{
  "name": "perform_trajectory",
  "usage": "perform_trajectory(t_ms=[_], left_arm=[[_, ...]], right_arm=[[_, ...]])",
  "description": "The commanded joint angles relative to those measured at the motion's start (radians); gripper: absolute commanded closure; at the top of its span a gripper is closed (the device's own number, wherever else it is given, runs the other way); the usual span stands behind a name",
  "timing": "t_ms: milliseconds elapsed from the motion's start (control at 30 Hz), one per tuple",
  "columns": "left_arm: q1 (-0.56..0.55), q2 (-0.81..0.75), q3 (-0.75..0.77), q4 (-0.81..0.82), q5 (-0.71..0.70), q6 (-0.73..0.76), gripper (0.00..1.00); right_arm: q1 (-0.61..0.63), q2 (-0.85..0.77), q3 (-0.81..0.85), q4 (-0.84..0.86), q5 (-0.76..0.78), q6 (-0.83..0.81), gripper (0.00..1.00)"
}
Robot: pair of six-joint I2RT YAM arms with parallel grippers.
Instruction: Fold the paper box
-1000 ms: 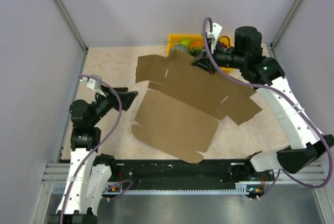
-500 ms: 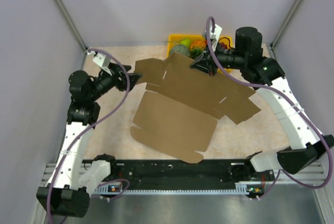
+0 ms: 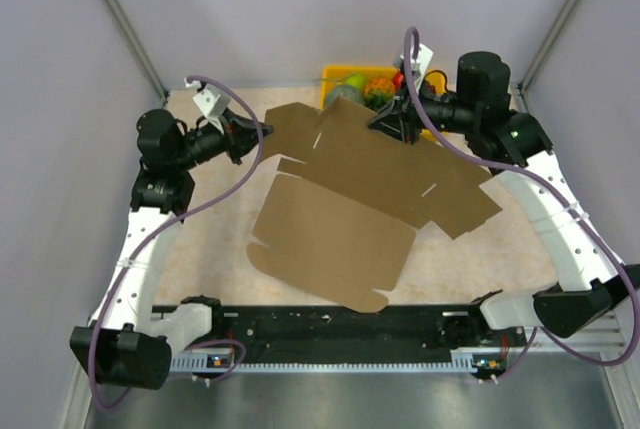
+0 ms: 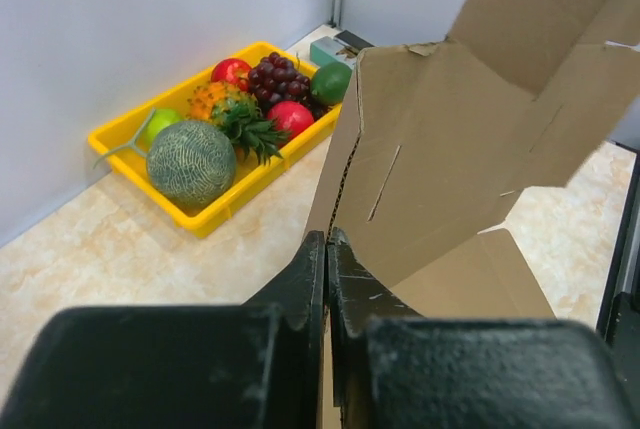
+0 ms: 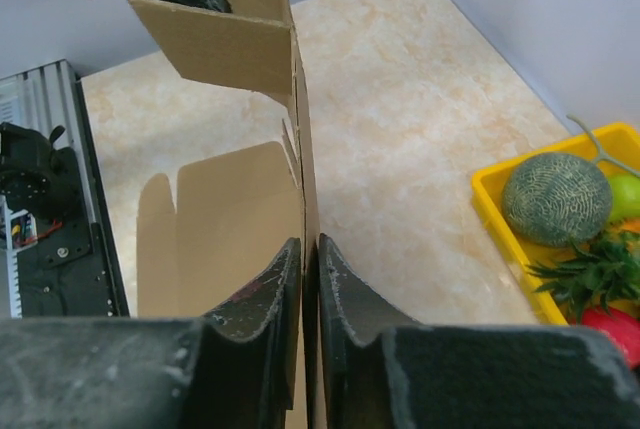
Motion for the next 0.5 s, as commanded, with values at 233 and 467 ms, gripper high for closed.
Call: perform_trajectory(t_ms=[233, 467], left_arm=[[0.000, -0.043, 0.126, -0.071, 0.112, 0.102, 1.00], [0.000, -0.057, 0.161, -0.143, 0.155, 0.205, 1.00]], right_arm=[[-0.010, -0.076, -0.023, -0.078, 0.146, -0.083, 0.62], [-0.010, -0.047, -0.011, -0.144, 0.052, -0.167, 0.61]])
